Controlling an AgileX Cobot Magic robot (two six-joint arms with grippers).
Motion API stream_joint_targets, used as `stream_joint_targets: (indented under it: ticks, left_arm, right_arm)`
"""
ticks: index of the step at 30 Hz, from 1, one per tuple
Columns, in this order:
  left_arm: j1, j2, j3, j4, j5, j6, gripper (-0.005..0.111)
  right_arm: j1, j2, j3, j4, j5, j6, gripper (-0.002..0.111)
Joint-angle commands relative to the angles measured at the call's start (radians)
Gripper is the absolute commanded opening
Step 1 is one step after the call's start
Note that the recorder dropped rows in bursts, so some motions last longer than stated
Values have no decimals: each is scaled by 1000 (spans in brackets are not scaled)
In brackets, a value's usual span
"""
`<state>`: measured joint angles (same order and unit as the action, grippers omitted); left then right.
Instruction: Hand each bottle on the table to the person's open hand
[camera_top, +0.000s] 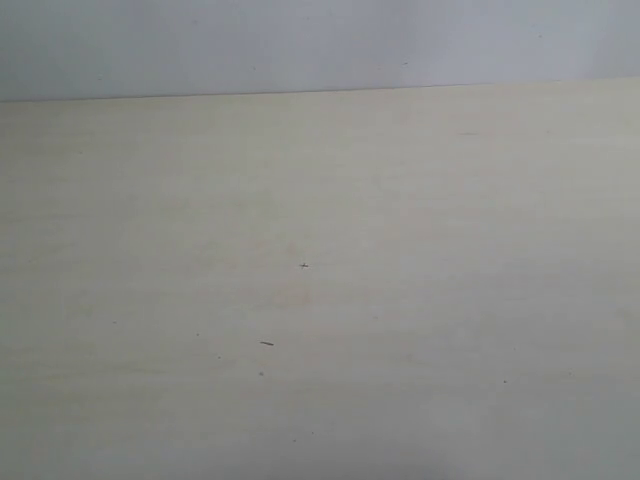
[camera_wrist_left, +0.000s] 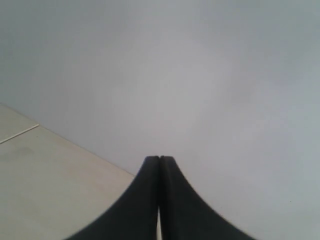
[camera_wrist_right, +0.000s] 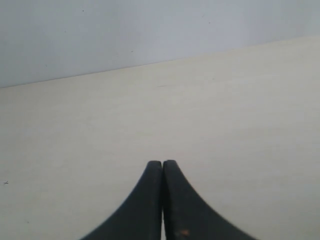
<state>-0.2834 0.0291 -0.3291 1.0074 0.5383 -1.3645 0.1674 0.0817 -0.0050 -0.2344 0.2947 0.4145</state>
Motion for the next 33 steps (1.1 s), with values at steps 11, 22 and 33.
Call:
stream_joint_targets:
  ticks: [11,22,33]
  left_arm:
    - [4,-29,4,-673,-135,850,0]
    - [4,-29,161,-1108,-375,1185,0]
    - [70,-29,211,-1108,-384,1397,0]
  right_arm:
    - [-5,7,5,0,-10,-2,0]
    - [-5,7,5,0,-10,-2,0]
    - [-5,7,5,0,-10,-2,0]
